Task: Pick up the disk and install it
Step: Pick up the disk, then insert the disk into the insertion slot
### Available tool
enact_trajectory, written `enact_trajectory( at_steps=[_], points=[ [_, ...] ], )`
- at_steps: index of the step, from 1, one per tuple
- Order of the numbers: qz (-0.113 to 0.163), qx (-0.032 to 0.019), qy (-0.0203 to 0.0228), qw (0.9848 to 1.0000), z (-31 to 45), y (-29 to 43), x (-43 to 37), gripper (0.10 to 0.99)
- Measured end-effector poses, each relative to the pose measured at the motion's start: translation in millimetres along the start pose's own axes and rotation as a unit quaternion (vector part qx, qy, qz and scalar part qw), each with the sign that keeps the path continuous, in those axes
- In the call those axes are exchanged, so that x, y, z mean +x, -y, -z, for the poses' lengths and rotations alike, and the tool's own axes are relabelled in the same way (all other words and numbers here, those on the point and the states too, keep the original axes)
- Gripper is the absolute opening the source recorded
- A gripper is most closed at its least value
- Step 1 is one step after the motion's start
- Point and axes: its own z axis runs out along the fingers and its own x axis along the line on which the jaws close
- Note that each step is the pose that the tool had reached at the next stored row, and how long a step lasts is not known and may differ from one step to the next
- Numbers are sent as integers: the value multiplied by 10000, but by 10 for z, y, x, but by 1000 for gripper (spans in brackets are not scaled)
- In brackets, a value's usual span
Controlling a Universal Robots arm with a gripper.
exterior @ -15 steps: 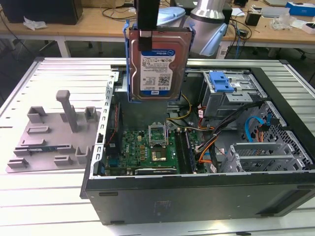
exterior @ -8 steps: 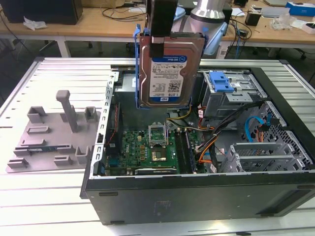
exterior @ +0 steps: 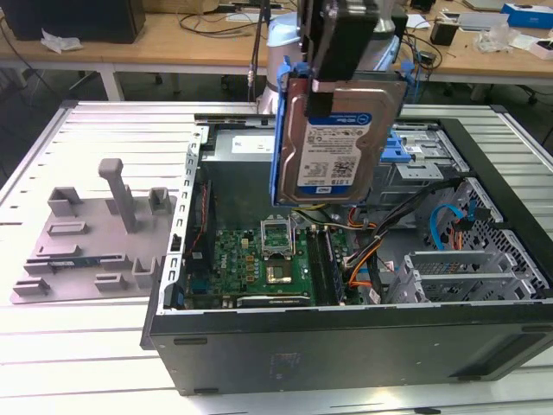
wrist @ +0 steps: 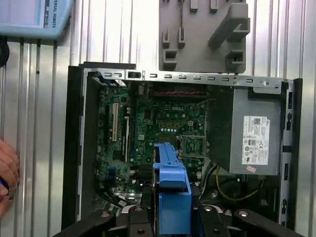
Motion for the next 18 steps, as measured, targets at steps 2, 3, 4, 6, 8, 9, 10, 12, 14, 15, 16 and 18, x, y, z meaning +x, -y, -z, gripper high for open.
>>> enact_trajectory(
  at_steps=[2,3,4,6,8,9,10,12,14,15,16,18],
  points=[
    [0,0,4,10000,1,82,51,369],
    [0,0,5,10000,2,106,68,369],
    [0,0,6,10000,2,128,83,369],
    [-1,1,9,10000,2,171,113,369],
    [0,1,12,10000,3,246,163,369],
    [-1,1,15,10000,4,294,196,369],
    [-1,1,16,10000,5,322,216,369],
    [0,1,18,10000,3,351,237,369],
    [-1,0,17,10000,3,351,238,369],
    [0,1,17,10000,-1,351,238,369],
    [0,1,17,10000,-4,351,238,369],
    [0,1,17,10000,-5,351,238,369]
  ],
)
